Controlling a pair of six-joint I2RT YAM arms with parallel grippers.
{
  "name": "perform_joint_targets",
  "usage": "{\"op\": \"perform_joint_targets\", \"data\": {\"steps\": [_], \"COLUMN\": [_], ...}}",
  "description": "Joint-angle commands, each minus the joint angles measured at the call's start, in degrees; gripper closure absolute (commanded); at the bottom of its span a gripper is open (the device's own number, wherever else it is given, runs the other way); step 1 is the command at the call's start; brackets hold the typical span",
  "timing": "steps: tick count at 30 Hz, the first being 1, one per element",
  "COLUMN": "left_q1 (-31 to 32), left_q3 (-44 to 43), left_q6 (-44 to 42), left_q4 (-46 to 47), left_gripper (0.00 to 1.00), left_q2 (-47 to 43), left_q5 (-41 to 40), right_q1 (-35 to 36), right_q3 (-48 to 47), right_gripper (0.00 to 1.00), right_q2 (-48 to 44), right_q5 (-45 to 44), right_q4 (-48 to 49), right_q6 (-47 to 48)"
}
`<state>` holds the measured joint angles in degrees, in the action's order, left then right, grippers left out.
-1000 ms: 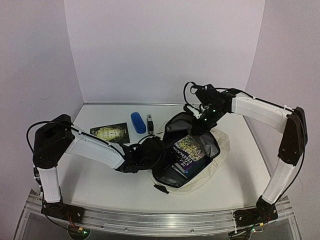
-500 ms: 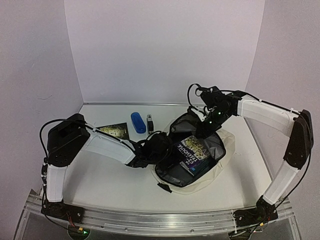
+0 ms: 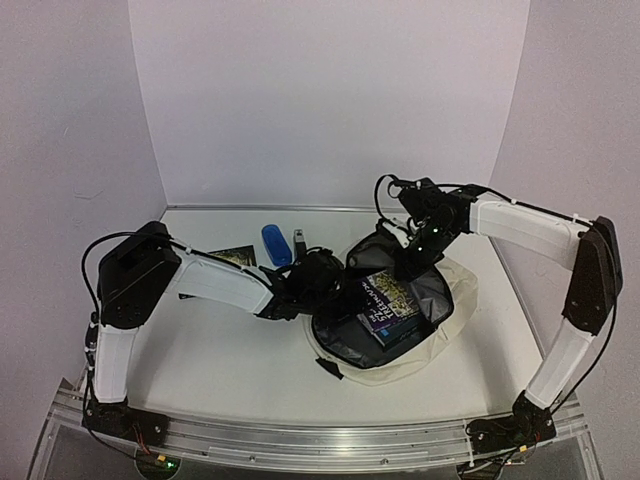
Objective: Pack the student bag
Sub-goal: Place the book in the student bag.
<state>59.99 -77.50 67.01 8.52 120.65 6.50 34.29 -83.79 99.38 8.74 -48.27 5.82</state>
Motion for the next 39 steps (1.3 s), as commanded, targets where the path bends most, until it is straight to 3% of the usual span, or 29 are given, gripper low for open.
{"op": "perform_joint_targets", "data": {"steps": [1, 9, 13, 15, 18, 21, 28, 32, 39], "left_q1": [-0.1, -2.4, -9.1, -13.4, -19.9, -27.3, -43.0, -46.7, -47.4], "left_q3": [1.6, 8.1, 16.4, 19.1, 21.5, 23.3, 25.1, 20.8, 1.5], "left_q6": [-5.2, -5.8, -3.6, -4.0, -5.6, -7.3, -12.3, -18.6, -30.4], "left_q4": [-5.6, -15.3, -15.0, -16.7, -21.7, -26.0, -29.1, -30.5, -37.8], "left_gripper": [0.29, 0.14, 0.09, 0.01, 0.0, 0.0, 0.0, 0.0, 0.0], "left_q2": [-9.4, -19.8, -26.7, -31.0, -35.7, -39.0, -41.0, -37.7, -22.5], "left_q5": [-0.4, -5.3, -4.4, -4.9, -5.9, -6.0, -0.8, 1.1, 0.6], "right_q1": [0.1, -3.0, -5.9, -7.1, -8.4, -8.5, -8.5, -8.4, -8.3], "right_q3": [1.3, 4.0, 5.6, 6.3, 6.6, 6.0, 0.3, -4.2, -8.2], "right_gripper": [1.0, 1.0, 1.0, 1.0, 0.98, 0.85, 0.32, 0.23, 0.15], "right_q2": [2.6, 4.9, 5.2, 4.9, 4.2, 2.9, -1.0, -1.4, -0.4], "right_q5": [0.2, -0.7, -1.4, -1.9, -1.9, -0.1, 7.1, 11.6, 17.3], "right_q4": [0.0, 0.9, 1.3, 1.6, 1.6, 1.6, 1.1, 1.1, 1.1], "right_q6": [1.5, 2.1, 3.2, 3.6, 4.0, 4.1, 2.7, 1.0, -1.0]}}
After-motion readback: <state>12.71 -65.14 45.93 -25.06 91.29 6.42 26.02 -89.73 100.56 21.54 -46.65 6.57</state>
